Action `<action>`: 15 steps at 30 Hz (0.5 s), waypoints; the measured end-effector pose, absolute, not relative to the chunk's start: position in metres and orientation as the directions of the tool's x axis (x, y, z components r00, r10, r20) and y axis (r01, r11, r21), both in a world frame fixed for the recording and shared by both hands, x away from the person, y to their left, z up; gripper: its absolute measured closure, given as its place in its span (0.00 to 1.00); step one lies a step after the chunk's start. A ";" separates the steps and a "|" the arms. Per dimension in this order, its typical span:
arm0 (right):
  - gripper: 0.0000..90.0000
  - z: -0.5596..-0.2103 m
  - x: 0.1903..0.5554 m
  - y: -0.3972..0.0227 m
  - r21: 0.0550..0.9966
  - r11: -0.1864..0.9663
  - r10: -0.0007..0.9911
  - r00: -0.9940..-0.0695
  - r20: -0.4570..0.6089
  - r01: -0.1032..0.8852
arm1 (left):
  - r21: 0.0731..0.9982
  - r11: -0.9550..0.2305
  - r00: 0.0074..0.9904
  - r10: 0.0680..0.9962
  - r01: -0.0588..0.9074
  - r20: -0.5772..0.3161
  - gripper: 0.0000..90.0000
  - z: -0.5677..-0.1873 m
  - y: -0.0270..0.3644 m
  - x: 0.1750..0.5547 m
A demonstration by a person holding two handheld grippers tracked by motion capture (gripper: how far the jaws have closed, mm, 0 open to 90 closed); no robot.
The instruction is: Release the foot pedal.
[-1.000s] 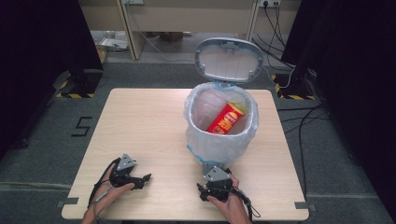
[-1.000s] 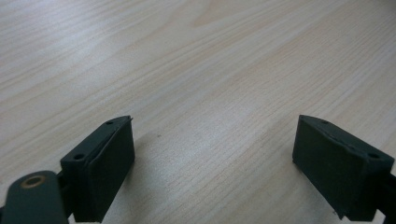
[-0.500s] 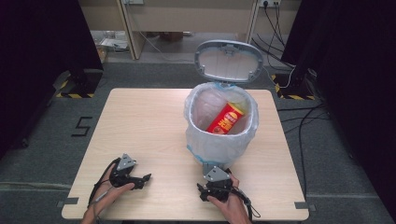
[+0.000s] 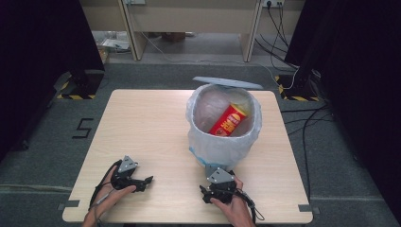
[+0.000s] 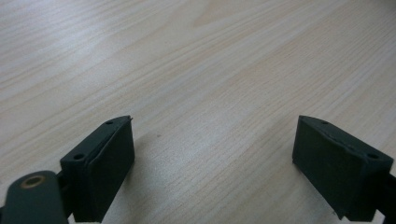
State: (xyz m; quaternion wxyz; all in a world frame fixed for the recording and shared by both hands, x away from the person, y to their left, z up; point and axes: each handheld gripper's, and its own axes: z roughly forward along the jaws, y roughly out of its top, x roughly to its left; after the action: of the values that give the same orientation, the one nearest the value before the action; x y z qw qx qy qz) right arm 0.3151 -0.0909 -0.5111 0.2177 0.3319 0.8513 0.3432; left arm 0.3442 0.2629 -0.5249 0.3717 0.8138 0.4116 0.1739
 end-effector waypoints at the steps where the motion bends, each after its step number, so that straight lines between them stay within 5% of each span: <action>1: 0.19 -0.511 0.315 -0.091 0.729 0.544 0.715 -0.685 -0.142 0.416 | 0.748 -0.385 0.601 0.799 0.541 -0.023 0.13 -0.525 0.263 0.344; 15: 0.20 -0.512 0.314 -0.093 0.748 0.530 0.715 -0.684 -0.141 0.400 | 0.746 -0.386 0.601 0.799 0.542 -0.024 0.13 -0.525 0.263 0.344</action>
State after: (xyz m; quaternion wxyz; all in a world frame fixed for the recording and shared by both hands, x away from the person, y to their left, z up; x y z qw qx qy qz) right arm 0.3139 -0.0934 -0.5124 0.2217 0.3296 0.8460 0.3557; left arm 0.3442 0.2631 -0.5247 0.3708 0.8143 0.4116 0.1729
